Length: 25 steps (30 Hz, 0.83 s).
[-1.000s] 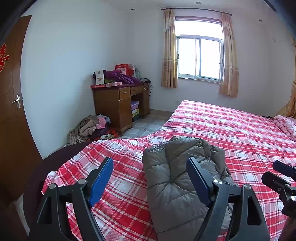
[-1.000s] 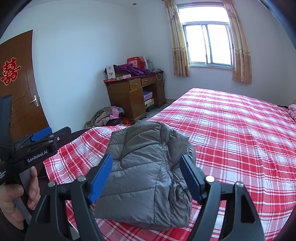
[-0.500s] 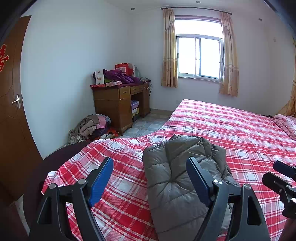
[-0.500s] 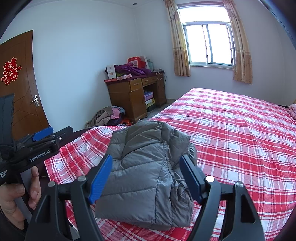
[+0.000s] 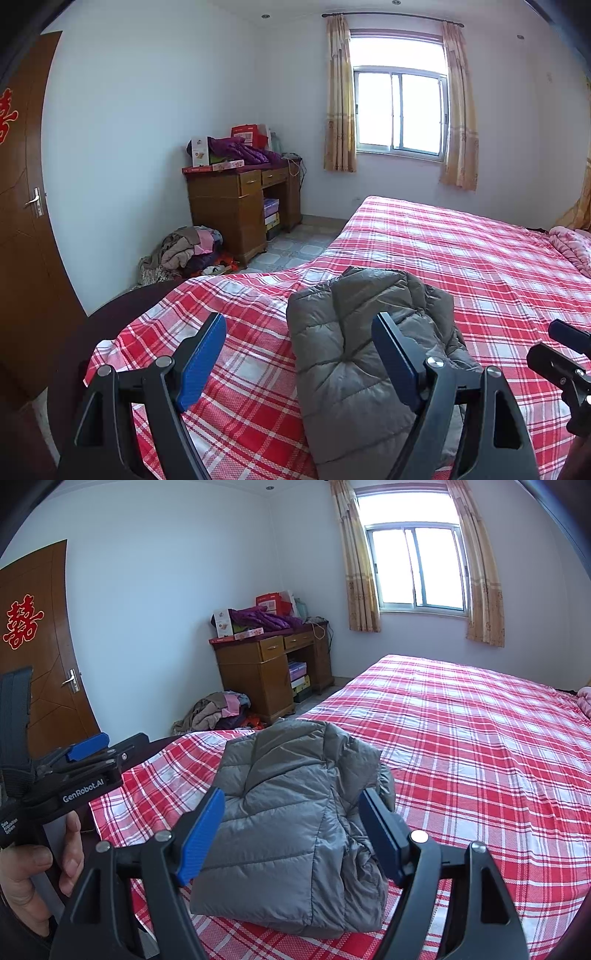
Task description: Fold large clothes
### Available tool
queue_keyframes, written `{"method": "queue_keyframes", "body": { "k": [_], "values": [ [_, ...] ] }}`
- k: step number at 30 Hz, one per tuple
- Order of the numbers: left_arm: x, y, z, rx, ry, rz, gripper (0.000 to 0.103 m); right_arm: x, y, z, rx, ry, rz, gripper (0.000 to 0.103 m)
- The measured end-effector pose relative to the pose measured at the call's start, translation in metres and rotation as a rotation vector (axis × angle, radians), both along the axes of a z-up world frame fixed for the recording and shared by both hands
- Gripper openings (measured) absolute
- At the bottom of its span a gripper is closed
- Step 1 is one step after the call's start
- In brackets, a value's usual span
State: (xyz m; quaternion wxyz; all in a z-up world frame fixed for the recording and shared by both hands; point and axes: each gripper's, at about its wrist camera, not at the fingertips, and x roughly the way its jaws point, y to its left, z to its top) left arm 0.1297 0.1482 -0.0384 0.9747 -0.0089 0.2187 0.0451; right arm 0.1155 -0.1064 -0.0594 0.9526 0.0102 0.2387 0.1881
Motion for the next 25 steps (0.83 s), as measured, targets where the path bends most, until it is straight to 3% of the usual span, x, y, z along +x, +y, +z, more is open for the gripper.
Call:
{"method": "queue_keyframes", "body": {
  "k": [25],
  "values": [
    [0.007,-0.008,-0.010,0.039,0.021,-0.003,0.082,0.000,-0.002,-0.005,-0.004,0.008,0.001,0.078]
  ]
}}
